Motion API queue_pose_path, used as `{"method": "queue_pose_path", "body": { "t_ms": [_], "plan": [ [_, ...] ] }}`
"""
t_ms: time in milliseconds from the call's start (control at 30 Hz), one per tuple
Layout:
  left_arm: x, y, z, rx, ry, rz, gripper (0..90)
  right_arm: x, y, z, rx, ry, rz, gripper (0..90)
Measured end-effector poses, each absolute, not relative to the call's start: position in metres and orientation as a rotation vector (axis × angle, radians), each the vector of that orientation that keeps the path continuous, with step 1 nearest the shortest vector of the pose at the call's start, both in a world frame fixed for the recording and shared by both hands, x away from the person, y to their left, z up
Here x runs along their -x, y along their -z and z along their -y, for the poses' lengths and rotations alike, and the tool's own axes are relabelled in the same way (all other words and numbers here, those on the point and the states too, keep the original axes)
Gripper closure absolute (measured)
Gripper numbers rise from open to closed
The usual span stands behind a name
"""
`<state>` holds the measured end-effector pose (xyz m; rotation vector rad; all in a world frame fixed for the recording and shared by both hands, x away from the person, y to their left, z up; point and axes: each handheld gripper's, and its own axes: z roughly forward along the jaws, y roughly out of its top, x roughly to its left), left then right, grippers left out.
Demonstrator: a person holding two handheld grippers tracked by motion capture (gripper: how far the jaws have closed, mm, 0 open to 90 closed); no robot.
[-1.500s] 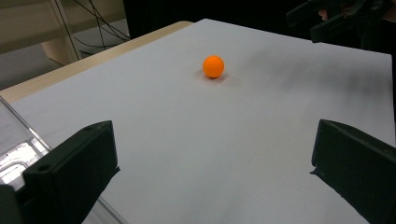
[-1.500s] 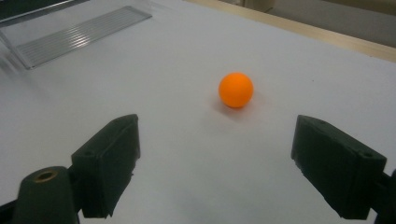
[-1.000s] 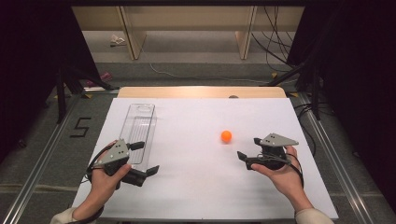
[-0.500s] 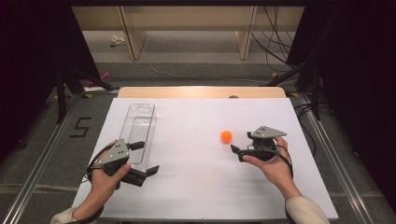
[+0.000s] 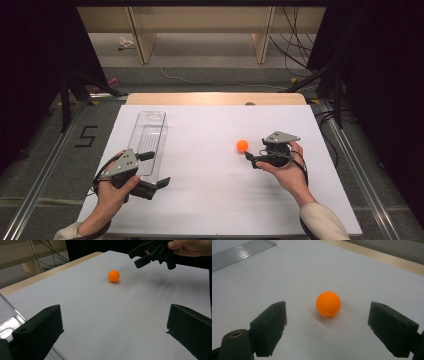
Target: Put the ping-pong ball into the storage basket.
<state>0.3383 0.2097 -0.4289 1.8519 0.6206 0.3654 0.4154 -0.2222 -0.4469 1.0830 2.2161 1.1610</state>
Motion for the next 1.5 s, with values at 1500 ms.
{"method": "queue_pose_path", "body": {
  "t_ms": [1500],
  "plan": [
    [-0.338, 0.428, -0.211, -1.847, -0.364, -0.62, 0.0, -0.465, 0.474, 0.188, -1.1, -1.016, -2.294, 19.5]
  ]
}}
